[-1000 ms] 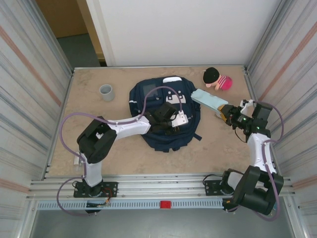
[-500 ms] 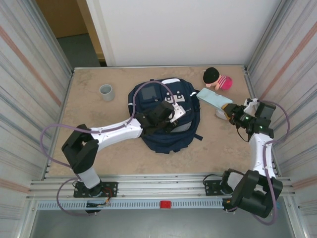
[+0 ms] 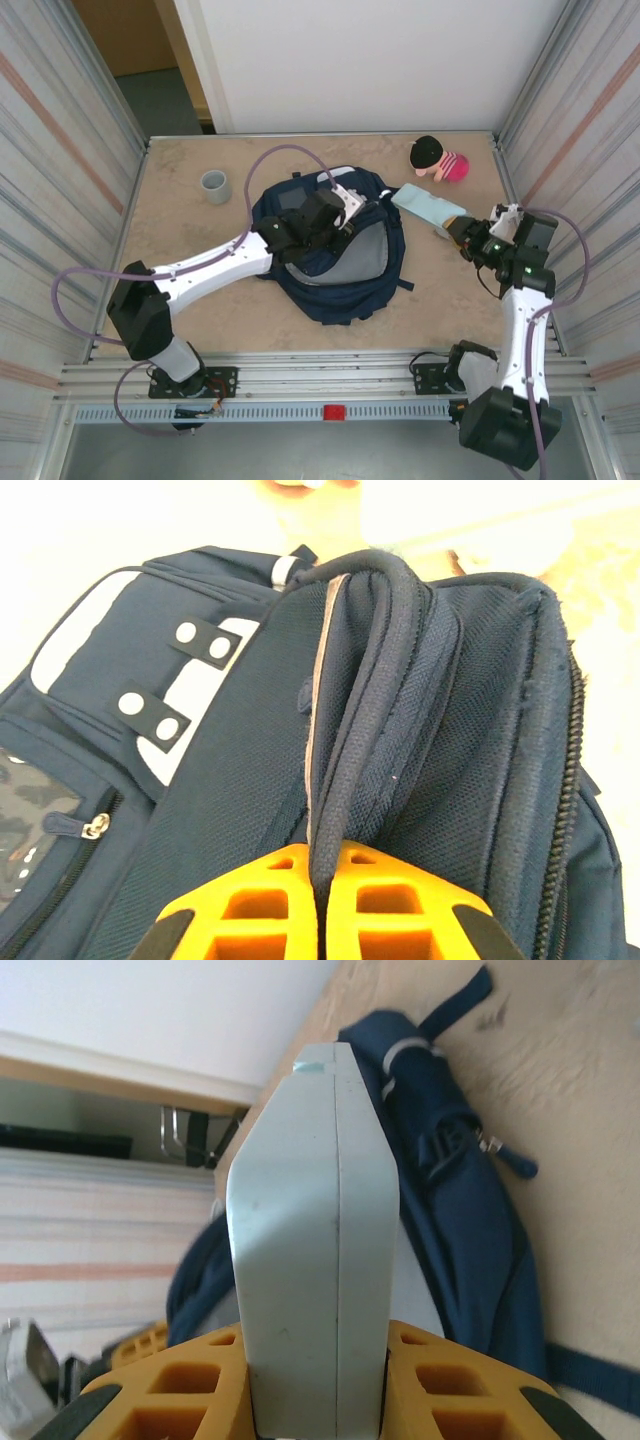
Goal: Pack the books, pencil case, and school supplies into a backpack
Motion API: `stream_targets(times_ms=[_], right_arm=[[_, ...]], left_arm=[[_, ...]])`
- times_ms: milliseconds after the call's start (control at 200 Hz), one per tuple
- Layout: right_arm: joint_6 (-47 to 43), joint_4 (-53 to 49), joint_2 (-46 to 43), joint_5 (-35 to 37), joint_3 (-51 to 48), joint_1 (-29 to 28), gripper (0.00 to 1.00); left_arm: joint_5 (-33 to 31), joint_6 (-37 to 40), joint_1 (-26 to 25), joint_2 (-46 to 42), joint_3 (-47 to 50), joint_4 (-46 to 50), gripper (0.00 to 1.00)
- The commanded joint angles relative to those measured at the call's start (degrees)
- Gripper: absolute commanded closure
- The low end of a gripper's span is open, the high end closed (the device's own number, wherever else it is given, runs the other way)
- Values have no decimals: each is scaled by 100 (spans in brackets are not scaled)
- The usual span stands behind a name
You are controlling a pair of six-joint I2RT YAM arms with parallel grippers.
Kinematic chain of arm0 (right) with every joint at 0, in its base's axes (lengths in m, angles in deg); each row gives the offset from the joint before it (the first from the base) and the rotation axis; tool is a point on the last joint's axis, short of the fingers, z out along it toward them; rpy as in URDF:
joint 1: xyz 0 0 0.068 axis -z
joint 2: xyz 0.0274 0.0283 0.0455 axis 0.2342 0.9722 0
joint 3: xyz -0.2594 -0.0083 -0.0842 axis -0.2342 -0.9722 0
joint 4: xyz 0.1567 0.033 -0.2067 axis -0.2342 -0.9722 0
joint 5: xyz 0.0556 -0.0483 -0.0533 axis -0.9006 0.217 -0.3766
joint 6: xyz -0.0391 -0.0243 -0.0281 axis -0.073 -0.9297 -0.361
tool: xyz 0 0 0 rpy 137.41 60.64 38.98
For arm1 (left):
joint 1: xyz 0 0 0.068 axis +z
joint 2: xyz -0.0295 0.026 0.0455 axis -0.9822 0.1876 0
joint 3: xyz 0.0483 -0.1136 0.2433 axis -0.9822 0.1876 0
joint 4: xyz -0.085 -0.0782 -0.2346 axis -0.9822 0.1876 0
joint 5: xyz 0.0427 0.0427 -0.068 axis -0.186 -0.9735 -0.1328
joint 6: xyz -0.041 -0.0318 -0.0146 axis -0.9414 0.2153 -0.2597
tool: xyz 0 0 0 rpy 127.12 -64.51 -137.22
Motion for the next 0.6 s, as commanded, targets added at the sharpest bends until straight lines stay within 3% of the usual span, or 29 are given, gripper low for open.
stream_targets(times_ms=[0, 215, 456, 596], right_arm=[[-181, -691, -538, -39, 200, -116, 85], [-59, -1256, -848, -114, 235, -900, 86], [538, -1657, -1078, 323, 208, -1916, 85], [1732, -287, -1160, 539, -385, -2626, 86]], left_arm=[[28, -135, 204, -159, -442, -121, 100], [685, -163, 499, 0, -861, -197, 100], [1046, -162, 716, 150, -1151, -277, 100], [1346, -304, 833, 180, -1223, -478, 100]])
